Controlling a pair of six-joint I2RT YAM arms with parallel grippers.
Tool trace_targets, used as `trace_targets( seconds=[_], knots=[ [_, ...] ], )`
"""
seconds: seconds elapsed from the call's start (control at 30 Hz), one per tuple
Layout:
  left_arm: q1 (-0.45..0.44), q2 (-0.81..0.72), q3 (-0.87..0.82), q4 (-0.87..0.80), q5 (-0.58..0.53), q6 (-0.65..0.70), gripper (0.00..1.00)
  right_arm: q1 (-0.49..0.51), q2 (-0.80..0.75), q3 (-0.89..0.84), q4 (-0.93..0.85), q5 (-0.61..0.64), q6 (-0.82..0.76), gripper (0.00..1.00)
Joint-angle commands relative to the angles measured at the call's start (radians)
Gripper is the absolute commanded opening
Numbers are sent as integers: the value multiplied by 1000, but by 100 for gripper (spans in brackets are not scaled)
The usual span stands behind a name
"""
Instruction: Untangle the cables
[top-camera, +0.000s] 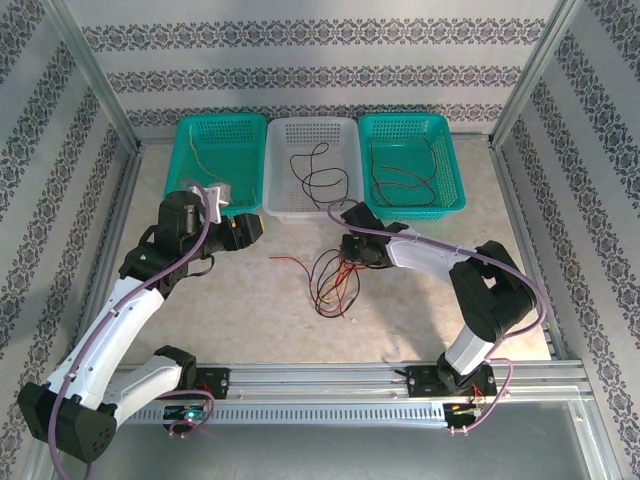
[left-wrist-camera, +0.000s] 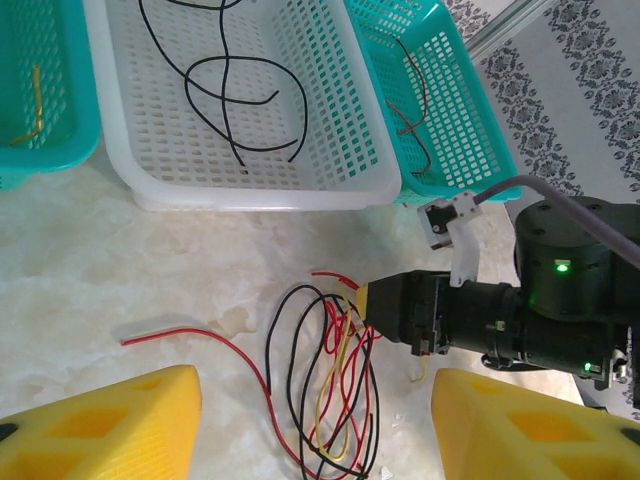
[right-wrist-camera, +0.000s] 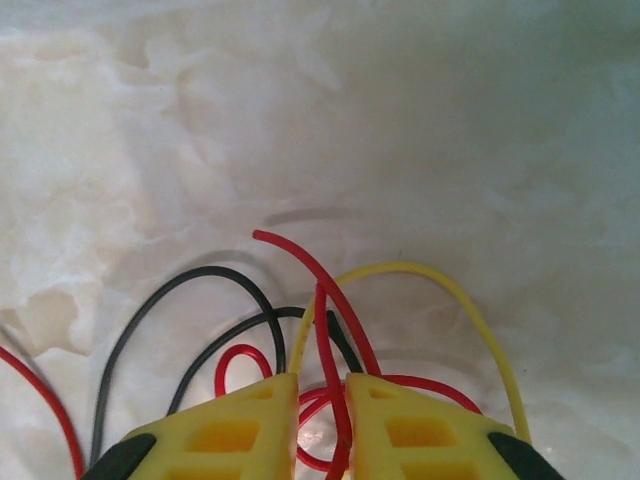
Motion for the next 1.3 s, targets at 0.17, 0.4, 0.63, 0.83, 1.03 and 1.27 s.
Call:
trace_targets(
  seconds=[0.17, 0.4, 0.63, 0.83, 1.03, 1.27],
  knots=[
    [9, -4, -2, 24, -6, 21, 62, 1, -23, 44, -21, 7, -27, 0],
    [8, -15, -7, 58, 48, 33, 63, 104, -257, 41, -51, 56, -108, 0],
    [9, -17, -33, 209, 178, -17, 62, 176, -494, 65, -80, 122, -183, 0],
    [5, -5, -70, 440, 352, -126, 61, 185, -590, 139, -96, 156, -241, 0],
    [-51, 28, -116, 669, 363, -210, 64, 185, -581, 223, -92, 139, -269, 0],
    [-220, 181, -86, 857, 347, -215, 67, 182, -532, 290, -79, 92, -228, 0]
  ],
)
